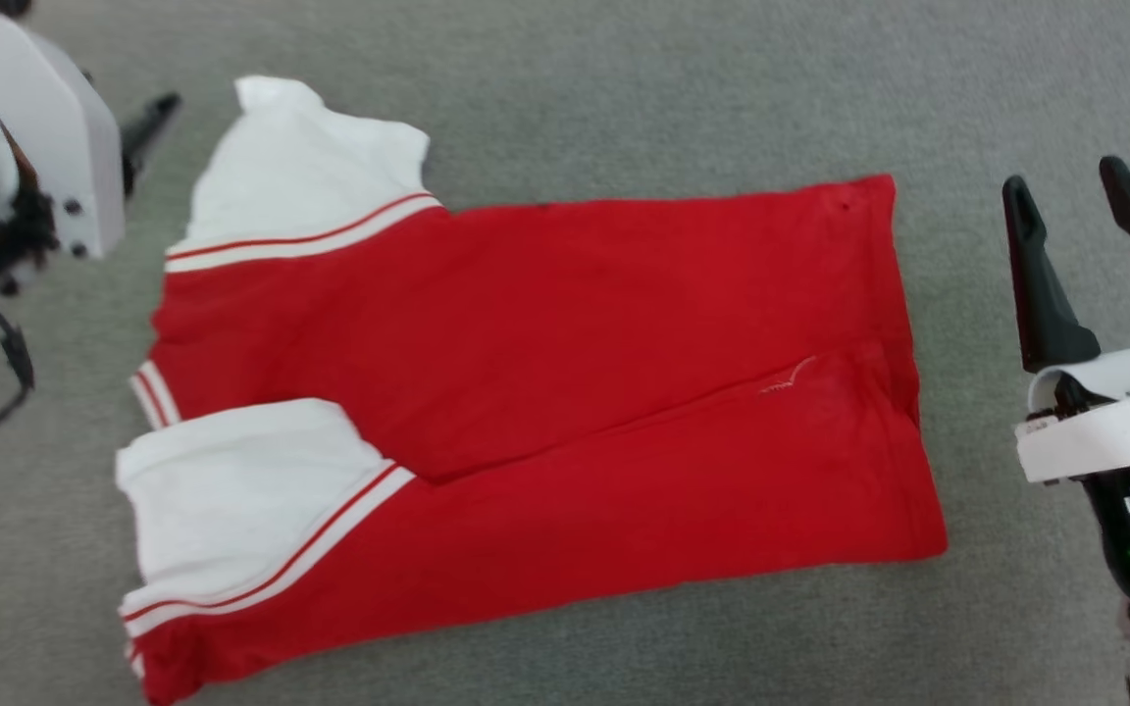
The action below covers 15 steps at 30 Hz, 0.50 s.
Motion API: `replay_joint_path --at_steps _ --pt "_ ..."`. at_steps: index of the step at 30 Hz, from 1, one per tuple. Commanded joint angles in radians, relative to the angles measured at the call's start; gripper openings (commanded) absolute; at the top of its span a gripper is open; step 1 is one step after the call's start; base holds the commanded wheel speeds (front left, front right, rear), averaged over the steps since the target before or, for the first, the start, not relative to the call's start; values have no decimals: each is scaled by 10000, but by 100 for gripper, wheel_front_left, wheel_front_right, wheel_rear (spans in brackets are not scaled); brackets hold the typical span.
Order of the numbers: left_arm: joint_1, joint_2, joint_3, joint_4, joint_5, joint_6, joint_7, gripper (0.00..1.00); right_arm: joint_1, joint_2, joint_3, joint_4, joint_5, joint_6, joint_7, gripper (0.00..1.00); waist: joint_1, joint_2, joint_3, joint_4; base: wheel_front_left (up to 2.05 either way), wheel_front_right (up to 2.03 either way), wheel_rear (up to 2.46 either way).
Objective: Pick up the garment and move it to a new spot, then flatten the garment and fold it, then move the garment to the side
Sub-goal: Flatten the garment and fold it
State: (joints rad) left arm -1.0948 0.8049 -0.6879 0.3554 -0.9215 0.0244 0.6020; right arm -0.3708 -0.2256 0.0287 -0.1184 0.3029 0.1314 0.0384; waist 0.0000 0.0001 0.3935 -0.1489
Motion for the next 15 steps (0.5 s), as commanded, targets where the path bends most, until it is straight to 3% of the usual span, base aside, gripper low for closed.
replay_joint_path --at_steps 1,8,15 --pt "-323 -91 3 284 132 -159 -66 100 -169 155 34 101 23 -16 -482 100 0 -1 614 -578 0 0 0" --pt "-1476 -401 -60 1352 151 -587 409 100 -343 499 172 455 -68 -16 -1494 100 0 -1 1205 -979 0 0 0" --pt "-2198 -593 -382 2184 257 -736 1365 100 -401 744 282 853 -52 -16 -1756 100 0 -1 1502 -1210 0 0 0"
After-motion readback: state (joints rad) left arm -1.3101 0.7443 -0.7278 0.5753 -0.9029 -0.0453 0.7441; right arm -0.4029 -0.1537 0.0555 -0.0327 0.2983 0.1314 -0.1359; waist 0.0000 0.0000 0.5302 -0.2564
